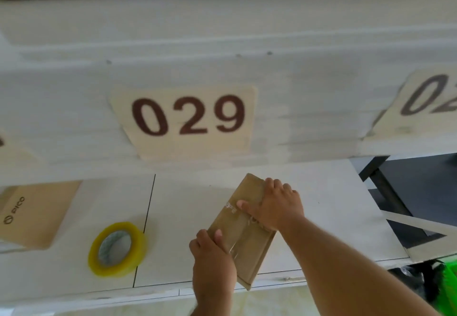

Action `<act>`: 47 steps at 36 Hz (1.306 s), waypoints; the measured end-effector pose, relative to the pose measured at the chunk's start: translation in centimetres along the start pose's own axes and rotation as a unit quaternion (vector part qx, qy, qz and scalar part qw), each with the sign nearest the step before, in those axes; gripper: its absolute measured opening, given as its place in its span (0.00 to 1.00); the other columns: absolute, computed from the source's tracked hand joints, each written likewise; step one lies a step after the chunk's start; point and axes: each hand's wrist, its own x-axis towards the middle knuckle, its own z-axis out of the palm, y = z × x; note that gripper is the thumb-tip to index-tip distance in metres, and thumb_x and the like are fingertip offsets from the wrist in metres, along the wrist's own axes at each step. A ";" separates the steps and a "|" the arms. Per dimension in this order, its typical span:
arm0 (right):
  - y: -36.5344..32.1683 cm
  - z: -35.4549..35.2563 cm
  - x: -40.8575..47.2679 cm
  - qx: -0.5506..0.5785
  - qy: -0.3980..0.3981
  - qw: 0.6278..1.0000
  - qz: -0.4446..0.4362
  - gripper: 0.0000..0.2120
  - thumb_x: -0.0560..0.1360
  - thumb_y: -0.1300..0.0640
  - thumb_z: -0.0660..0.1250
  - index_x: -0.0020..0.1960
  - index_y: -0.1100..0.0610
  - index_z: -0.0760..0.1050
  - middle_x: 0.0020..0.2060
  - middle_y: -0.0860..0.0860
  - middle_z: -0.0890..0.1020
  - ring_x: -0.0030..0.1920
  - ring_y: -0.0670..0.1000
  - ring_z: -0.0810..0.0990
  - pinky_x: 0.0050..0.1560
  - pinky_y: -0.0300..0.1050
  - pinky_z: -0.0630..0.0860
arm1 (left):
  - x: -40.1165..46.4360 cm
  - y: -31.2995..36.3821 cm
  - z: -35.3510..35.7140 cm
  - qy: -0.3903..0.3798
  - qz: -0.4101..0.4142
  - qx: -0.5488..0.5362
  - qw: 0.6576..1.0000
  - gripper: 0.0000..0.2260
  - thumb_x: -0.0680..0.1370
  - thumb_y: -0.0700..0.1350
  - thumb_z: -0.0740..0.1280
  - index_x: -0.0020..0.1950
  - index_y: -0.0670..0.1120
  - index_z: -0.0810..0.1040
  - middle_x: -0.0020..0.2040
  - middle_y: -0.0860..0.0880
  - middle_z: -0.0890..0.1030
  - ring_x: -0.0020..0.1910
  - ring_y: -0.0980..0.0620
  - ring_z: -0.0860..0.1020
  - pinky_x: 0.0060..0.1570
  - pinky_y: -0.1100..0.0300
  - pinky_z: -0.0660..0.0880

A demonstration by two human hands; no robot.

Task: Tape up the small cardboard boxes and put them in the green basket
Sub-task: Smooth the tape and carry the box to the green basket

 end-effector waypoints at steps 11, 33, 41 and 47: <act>-1.6 3.2 -3.8 -0.060 0.000 0.994 -0.088 0.39 0.82 0.35 0.36 0.82 0.59 0.36 0.81 0.60 0.35 0.80 0.59 0.30 0.80 0.58 0.35 | 0.0 0.2 -0.2 -0.044 -0.030 0.026 0.998 0.18 0.83 0.58 0.46 0.57 0.47 0.65 0.56 0.44 0.70 0.47 0.35 0.79 0.42 0.50 0.72; -2.0 5.5 -18.0 0.486 0.118 0.841 0.207 0.13 0.80 0.56 0.62 0.60 0.41 0.73 0.59 0.40 0.80 0.61 0.47 0.78 0.62 0.44 0.76 | 4.5 -0.9 -4.0 -0.253 0.041 0.131 0.958 0.19 0.82 0.62 0.48 0.55 0.51 0.71 0.49 0.46 0.79 0.47 0.43 0.79 0.49 0.50 0.78; -1.5 3.7 -15.6 0.518 -0.114 0.821 0.209 0.17 0.86 0.53 0.54 0.72 0.50 0.73 0.61 0.49 0.80 0.59 0.50 0.78 0.53 0.38 0.74 | 4.1 -0.9 -5.1 -0.286 0.091 0.138 0.944 0.16 0.84 0.58 0.55 0.50 0.47 0.73 0.47 0.47 0.80 0.45 0.46 0.78 0.43 0.54 0.72; -1.4 2.9 -17.7 0.532 -0.077 0.811 0.231 0.18 0.86 0.53 0.54 0.73 0.48 0.73 0.60 0.47 0.82 0.60 0.49 0.80 0.66 0.44 0.75 | 0.8 0.2 -8.3 -0.318 0.087 0.020 0.944 0.14 0.84 0.55 0.57 0.48 0.45 0.69 0.38 0.46 0.74 0.35 0.49 0.72 0.34 0.57 0.66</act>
